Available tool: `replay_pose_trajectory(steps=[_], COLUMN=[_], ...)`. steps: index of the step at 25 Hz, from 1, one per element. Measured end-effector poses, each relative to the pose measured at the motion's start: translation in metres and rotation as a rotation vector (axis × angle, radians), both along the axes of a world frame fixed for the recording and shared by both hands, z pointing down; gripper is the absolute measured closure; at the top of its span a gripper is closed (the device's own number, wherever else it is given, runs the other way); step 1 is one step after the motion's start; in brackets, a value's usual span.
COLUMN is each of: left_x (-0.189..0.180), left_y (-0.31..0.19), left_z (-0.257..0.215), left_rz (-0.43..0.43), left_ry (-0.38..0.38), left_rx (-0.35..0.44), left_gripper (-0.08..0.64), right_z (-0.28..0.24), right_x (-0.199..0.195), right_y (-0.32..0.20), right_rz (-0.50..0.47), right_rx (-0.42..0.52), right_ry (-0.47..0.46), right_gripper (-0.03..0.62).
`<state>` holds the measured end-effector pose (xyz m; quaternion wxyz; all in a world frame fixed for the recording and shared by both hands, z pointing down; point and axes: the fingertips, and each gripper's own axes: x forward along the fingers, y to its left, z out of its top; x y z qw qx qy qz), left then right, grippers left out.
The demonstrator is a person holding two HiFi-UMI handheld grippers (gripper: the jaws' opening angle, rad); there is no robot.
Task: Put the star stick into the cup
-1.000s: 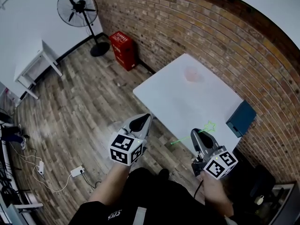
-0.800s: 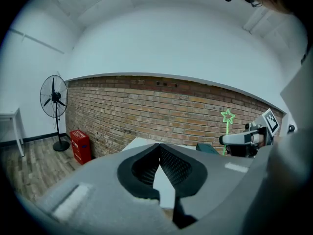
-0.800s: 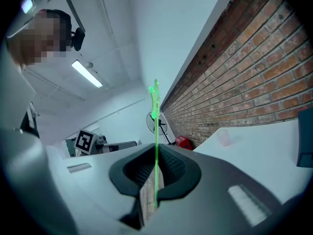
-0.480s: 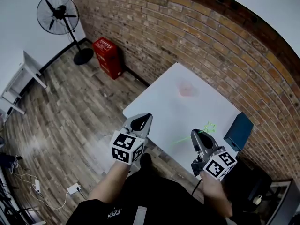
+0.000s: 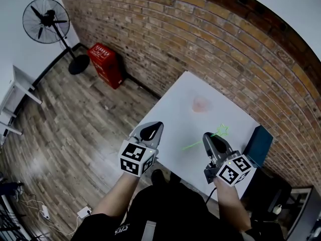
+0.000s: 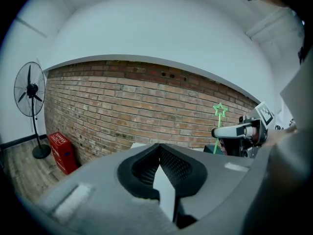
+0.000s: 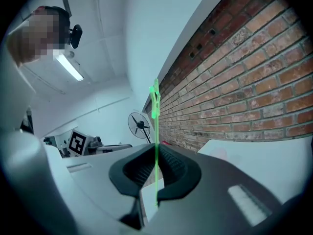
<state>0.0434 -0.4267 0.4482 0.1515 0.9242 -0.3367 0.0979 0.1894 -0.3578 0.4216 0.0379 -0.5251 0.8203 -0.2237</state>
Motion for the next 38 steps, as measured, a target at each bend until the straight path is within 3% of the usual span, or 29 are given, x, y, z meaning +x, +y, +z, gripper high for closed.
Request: replay_pose_trajectory(steps=[5, 21, 38], left_x=[0.017, 0.071, 0.077], left_y=[-0.028, -0.085, -0.108], left_z=[0.009, 0.055, 0.077], left_rz=[-0.003, 0.046, 0.024], left_ry=[0.022, -0.031, -0.064], left_rx=[-0.035, -0.114, -0.159], left_gripper=[0.554, 0.553, 0.552], right_z=[0.004, 0.027, 0.094], right_x=[0.033, 0.112, 0.133], right_y=[-0.035, -0.157, -0.244], right_rz=[0.023, 0.106, 0.099], right_rx=[-0.013, -0.028, -0.092], right_ry=[0.019, 0.027, 0.153], right_gripper=[0.575, 0.575, 0.575])
